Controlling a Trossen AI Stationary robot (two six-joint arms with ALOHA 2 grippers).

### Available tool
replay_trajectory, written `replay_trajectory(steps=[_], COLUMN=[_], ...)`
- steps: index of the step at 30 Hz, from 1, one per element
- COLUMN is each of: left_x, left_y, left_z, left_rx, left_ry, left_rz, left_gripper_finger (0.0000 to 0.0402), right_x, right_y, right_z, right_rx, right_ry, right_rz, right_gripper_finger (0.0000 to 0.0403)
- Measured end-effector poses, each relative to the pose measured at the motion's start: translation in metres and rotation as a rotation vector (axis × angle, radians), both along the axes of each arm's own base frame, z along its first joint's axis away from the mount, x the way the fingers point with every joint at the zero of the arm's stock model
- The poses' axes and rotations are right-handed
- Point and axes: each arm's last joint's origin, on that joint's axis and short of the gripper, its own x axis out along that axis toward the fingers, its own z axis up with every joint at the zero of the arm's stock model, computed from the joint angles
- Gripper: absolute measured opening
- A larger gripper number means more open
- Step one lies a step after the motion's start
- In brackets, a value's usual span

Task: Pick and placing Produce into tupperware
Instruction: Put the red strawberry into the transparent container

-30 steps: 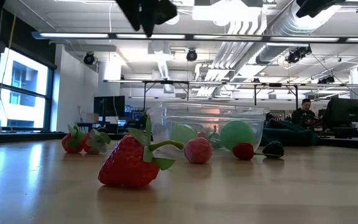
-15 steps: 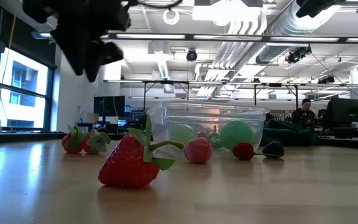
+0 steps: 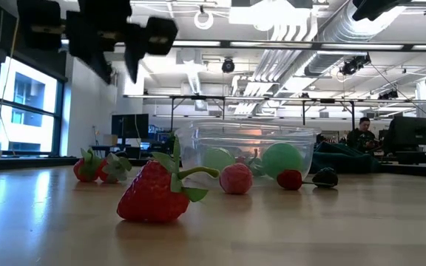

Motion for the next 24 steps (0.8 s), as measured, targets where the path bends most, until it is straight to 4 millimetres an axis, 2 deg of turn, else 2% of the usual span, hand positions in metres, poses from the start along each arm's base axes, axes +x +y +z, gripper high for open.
replay_trajectory(steps=[5, 11, 15, 24], left_x=[0.006, 0.018, 0.023, 0.023], left_y=[-0.002, 0.000, 0.000, 0.000], left_z=[-0.006, -0.028, -0.043, -0.051], left_rx=[0.013, 0.066, 0.040, 0.026], left_ry=[-0.003, 0.073, 0.143, 0.204], left_rz=[0.016, 0.077, 0.153, 0.169], left_gripper_finger=[0.0134, 0.0141, 0.0168, 0.0246], right_x=[0.000, 0.000, 0.000, 0.000], right_y=[0.000, 0.000, 0.000, 0.000], right_z=[0.000, 0.000, 0.000, 0.000], right_rx=[0.000, 0.000, 0.000, 0.000], right_ry=[0.000, 0.001, 0.001, 0.000], right_rz=[0.001, 0.000, 0.000, 0.000], right_gripper_finger=[0.0032, 0.0032, 0.0032, 0.0032])
